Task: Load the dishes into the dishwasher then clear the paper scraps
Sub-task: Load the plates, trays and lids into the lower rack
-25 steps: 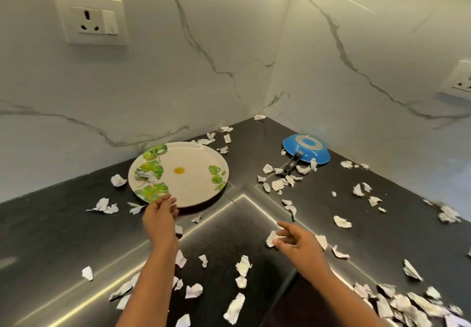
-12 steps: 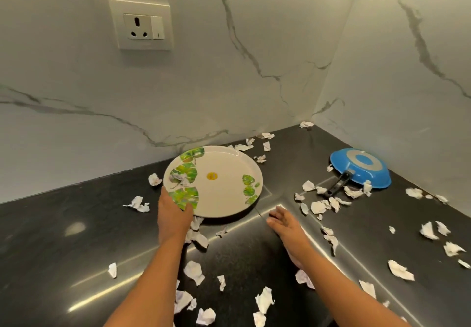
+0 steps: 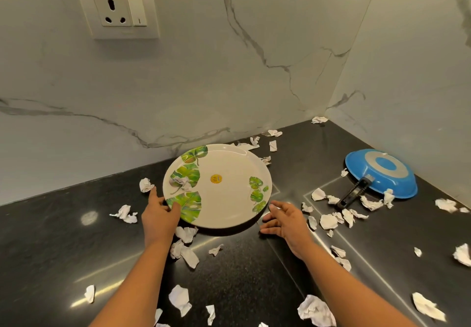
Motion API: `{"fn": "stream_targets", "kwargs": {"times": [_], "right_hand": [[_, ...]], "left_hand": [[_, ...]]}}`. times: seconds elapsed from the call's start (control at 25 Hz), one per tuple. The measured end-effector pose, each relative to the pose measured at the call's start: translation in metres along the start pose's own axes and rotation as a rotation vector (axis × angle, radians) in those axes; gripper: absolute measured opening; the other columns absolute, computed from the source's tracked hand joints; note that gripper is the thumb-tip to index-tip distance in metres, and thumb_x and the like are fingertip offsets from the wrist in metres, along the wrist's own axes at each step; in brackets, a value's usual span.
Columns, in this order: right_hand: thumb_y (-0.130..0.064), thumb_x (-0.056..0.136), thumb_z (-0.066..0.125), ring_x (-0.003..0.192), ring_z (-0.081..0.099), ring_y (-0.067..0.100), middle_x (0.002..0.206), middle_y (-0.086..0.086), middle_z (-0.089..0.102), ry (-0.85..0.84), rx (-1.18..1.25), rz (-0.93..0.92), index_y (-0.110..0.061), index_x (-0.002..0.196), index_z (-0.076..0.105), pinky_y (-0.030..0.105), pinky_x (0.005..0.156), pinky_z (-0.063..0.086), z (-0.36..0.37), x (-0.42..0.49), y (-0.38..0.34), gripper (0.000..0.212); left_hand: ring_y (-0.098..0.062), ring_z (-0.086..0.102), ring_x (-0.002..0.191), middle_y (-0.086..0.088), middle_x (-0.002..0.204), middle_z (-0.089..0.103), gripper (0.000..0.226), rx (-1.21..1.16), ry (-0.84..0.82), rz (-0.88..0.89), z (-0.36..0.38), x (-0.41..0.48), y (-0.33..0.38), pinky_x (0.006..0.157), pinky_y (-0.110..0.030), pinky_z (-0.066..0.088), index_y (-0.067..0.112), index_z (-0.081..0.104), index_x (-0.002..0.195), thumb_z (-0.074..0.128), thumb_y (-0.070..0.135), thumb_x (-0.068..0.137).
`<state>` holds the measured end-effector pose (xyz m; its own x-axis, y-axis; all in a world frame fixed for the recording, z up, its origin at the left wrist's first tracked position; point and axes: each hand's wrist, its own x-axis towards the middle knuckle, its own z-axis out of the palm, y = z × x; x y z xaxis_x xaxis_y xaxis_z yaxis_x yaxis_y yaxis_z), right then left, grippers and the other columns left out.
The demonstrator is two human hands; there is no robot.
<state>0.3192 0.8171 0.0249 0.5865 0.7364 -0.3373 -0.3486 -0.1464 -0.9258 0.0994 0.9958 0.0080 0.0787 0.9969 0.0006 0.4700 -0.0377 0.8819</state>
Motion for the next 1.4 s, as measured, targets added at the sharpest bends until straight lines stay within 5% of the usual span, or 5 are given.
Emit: {"fn": "stream_targets", "kwargs": {"times": [0.12, 0.56, 1.0, 1.24, 1.4], "right_hand": [[-0.015, 0.090, 0.060, 0.047, 0.063, 0.023, 0.066, 0.016, 0.061, 0.054, -0.159, -0.026, -0.003, 0.104, 0.060, 0.029, 0.047, 0.056, 0.006, 0.010, 0.003, 0.019], [-0.005, 0.083, 0.067, 0.049, 0.065, 0.023, 0.064, 0.018, 0.062, 0.150, -0.202, 0.059, 0.005, 0.083, 0.058, 0.027, 0.046, 0.054, 0.013, 0.019, -0.004, 0.014], [0.002, 0.080, 0.066, 0.044, 0.061, 0.024, 0.059, 0.017, 0.059, 0.251, -0.040, 0.104, 0.003, 0.079, 0.056, 0.025, 0.040, 0.049, 0.014, -0.033, 0.009, 0.010], [0.005, 0.082, 0.058, 0.048, 0.061, 0.022, 0.067, 0.018, 0.064, 0.410, 0.154, 0.082, 0.001, 0.086, 0.058, 0.026, 0.042, 0.049, -0.014, -0.087, 0.004, 0.006], [0.003, 0.082, 0.060, 0.052, 0.061, 0.023, 0.066, 0.019, 0.063, 0.590, 0.192, -0.022, 0.000, 0.085, 0.057, 0.026, 0.042, 0.049, -0.055, -0.133, -0.008, 0.005]], "left_hand": [[-0.023, 0.060, 0.090, -0.009, 0.115, 0.063, 0.055, 0.153, -0.051, 0.081, 0.003, 0.001, 0.001, 0.079, -0.036, 0.048, 0.018, 0.044, 0.136, 0.061, 0.022, 0.084], [-0.017, 0.056, 0.089, -0.001, 0.099, 0.060, 0.061, 0.410, -0.119, 0.136, 0.006, 0.002, 0.000, 0.068, -0.031, 0.048, 0.028, 0.027, 0.146, 0.048, 0.035, 0.089], [-0.021, 0.057, 0.074, 0.003, 0.083, 0.054, 0.089, 0.089, -0.222, 0.114, -0.005, -0.010, 0.005, 0.069, -0.040, 0.047, 0.020, -0.010, 0.150, 0.056, 0.013, 0.090], [-0.022, 0.054, 0.074, -0.012, 0.087, 0.051, 0.084, -0.244, -0.353, 0.055, 0.018, -0.052, 0.021, 0.078, -0.048, 0.050, 0.024, -0.004, 0.151, 0.053, 0.005, 0.092], [-0.016, 0.052, 0.070, -0.007, 0.083, 0.050, 0.081, -0.347, -0.489, 0.146, 0.051, -0.088, 0.055, 0.068, -0.035, 0.050, 0.027, 0.000, 0.150, 0.052, 0.004, 0.092]]}}
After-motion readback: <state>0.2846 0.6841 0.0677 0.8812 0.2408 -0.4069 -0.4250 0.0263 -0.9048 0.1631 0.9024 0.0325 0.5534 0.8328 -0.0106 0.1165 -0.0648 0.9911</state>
